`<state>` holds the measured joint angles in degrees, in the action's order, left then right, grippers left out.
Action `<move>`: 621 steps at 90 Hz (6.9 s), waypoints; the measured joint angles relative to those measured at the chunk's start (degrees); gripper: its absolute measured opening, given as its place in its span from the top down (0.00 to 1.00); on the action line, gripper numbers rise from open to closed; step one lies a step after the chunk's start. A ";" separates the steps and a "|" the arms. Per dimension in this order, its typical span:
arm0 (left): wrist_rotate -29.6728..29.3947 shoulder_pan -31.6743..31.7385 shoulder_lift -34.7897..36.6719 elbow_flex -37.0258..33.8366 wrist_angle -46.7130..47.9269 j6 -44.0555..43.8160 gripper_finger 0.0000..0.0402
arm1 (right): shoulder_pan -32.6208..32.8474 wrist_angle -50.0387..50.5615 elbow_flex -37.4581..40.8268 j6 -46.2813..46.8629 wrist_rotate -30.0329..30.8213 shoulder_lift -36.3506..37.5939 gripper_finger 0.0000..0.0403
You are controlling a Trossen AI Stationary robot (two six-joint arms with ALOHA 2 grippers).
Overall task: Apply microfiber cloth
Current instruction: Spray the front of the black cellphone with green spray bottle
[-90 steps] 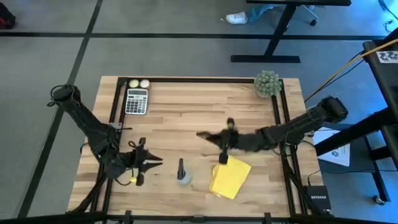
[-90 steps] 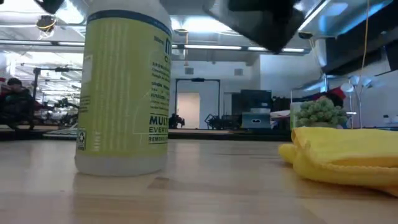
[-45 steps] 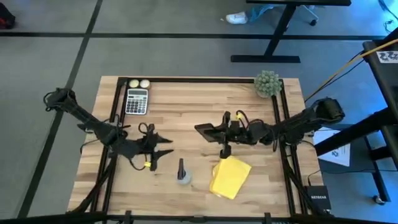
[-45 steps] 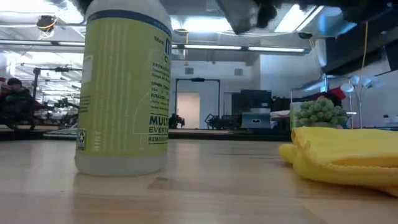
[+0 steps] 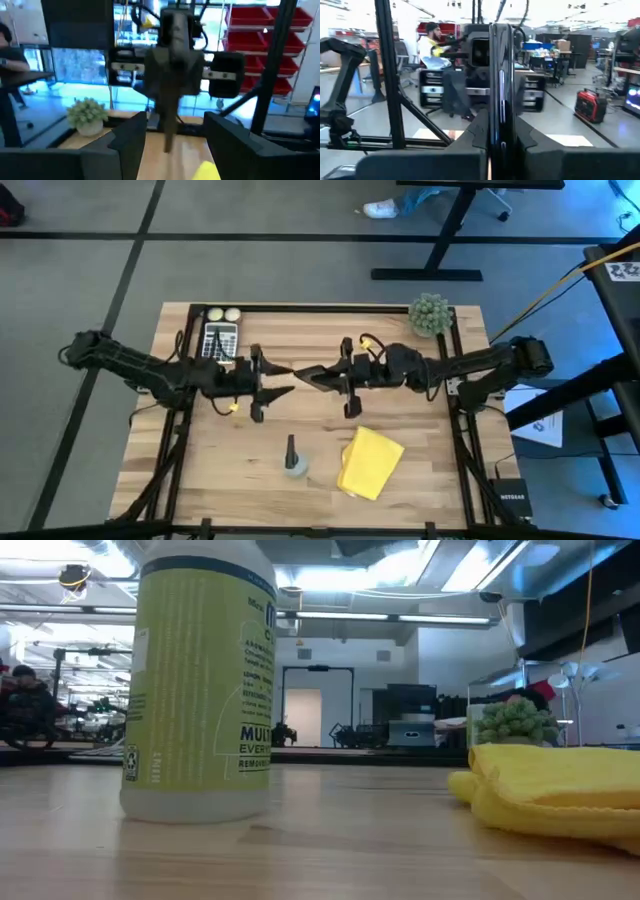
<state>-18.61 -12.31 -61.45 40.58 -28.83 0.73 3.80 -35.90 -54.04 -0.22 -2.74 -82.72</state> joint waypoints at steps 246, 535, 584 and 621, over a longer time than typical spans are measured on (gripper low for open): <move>7.63 4.40 10.17 0.02 13.23 -1.77 0.33 | -3.09 38.17 -0.95 5.11 7.52 8.86 0.99; -19.60 -25.40 -19.57 0.02 -0.65 -13.81 0.01 | 9.83 16.47 9.64 10.57 16.31 -0.06 0.99; -22.69 -25.43 -24.28 0.04 -9.48 -11.90 0.01 | 9.68 -0.54 8.18 11.14 14.41 -10.05 0.99; -22.04 -25.42 -24.26 0.04 -9.55 -11.36 0.01 | 8.63 -1.40 -2.10 5.78 12.18 -19.65 0.99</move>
<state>-40.64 -37.74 -85.71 40.62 -38.38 -10.63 12.43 -37.30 -56.14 5.56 9.44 -102.37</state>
